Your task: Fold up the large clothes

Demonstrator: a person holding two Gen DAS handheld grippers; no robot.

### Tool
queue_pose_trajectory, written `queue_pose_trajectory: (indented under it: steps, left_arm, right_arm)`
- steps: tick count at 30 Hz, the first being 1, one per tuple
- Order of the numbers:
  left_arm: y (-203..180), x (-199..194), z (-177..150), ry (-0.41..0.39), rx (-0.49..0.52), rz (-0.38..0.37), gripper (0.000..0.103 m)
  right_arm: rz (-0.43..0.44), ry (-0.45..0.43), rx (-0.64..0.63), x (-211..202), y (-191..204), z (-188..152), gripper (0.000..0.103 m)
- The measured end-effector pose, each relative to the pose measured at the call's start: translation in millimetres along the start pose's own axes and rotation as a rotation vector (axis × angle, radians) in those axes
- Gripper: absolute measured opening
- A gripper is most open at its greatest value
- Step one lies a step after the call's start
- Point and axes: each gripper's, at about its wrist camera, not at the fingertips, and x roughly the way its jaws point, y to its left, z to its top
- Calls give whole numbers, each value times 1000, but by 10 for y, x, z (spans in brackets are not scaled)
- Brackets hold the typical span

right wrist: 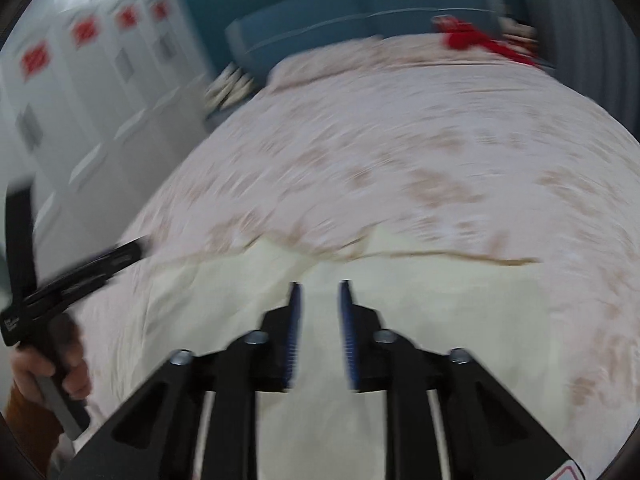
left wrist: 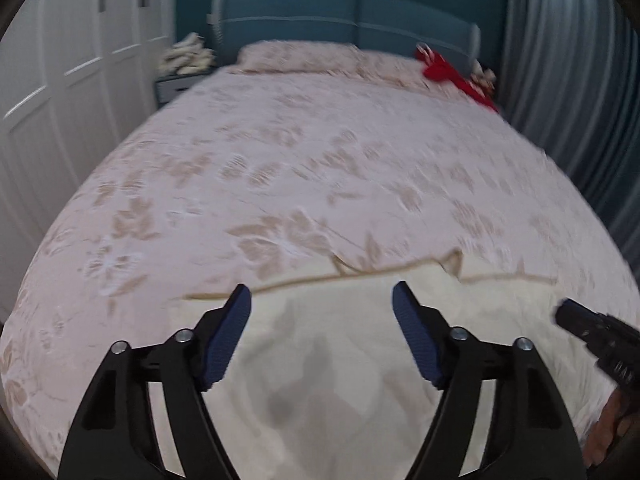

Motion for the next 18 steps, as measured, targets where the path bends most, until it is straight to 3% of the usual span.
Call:
queue_pose_trajectory:
  steps: [3, 8, 18]
  left_arm:
    - [-212, 314, -149, 83, 9, -9, 64]
    - [-204, 713, -295, 157, -8, 32, 63]
    - [-3, 1176, -260, 184, -53, 57, 63]
  right_arm:
    - [30, 68, -60, 319, 281, -21, 12]
    - [23, 148, -48, 751, 301, -26, 12]
    - [-42, 201, 40, 1470, 80, 34, 4]
